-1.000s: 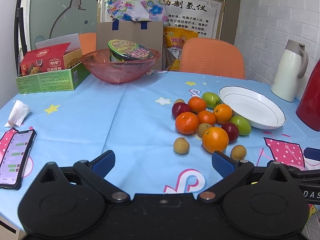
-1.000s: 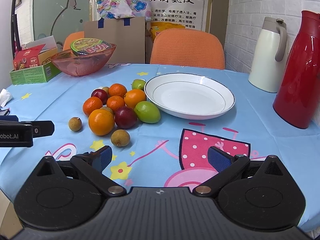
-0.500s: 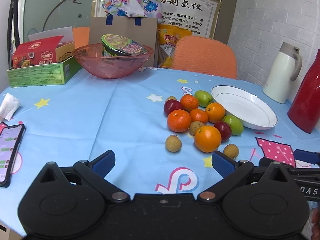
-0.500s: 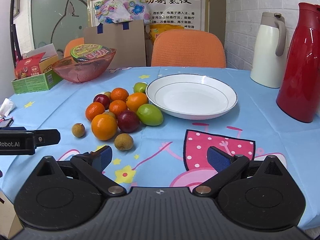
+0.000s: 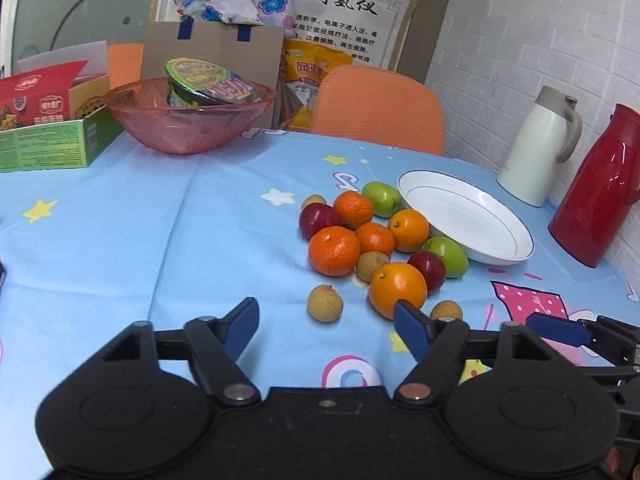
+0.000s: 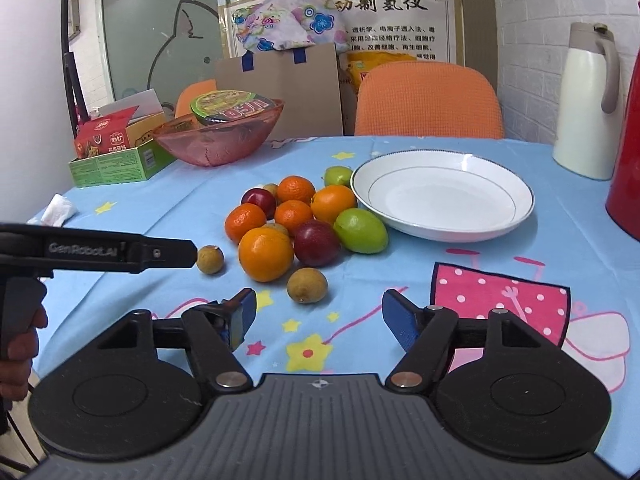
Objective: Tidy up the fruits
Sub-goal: 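Grasp a brown longan with the left tool while the right tool grasps another longan, then carry both longans over the white plate and open both tools to release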
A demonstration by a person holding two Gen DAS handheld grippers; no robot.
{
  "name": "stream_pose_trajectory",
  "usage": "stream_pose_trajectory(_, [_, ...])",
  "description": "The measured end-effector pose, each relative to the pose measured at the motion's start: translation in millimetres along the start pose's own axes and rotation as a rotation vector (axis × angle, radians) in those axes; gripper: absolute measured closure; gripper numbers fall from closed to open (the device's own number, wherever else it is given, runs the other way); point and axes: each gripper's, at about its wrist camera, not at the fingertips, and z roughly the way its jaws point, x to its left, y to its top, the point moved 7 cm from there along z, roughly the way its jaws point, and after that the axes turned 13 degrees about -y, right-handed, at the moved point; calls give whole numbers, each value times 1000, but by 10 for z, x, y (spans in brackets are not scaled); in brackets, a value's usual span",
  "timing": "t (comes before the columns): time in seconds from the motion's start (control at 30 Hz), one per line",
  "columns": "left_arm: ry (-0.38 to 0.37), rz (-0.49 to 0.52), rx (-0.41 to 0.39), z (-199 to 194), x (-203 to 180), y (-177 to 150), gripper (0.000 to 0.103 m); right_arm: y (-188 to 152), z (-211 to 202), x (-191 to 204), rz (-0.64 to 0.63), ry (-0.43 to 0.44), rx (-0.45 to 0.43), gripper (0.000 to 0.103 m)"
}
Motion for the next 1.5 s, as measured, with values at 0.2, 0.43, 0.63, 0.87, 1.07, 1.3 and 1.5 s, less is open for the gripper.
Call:
stream_pose_trajectory(0.2, [-28,-14,38,179,65,45,0,-8,89,22,-23,-6,-6,0])
stream_pose_trajectory(0.43, [-43,-13,81,355,124,46,0,1,286,71,-27,2,19,0])
stream_pose_trajectory(0.63, [-49,-12,110,460,158,44,0,12,430,148,-49,15,33,25])
stream_pose_trajectory(0.87, [-56,16,115,486,160,50,0,-21,480,206,-94,20,38,46])
stream_pose_trajectory(1.07, [-60,13,104,492,173,51,1,-29,475,215,-114,11,32,53])
stream_pose_trajectory(1.3, [-69,21,91,382,75,111,1,-18,383,122,-57,36,39,53])
stream_pose_trajectory(1.5, [-130,78,29,216,-276,432,1,297,95,-211,-18,3,-42,53])
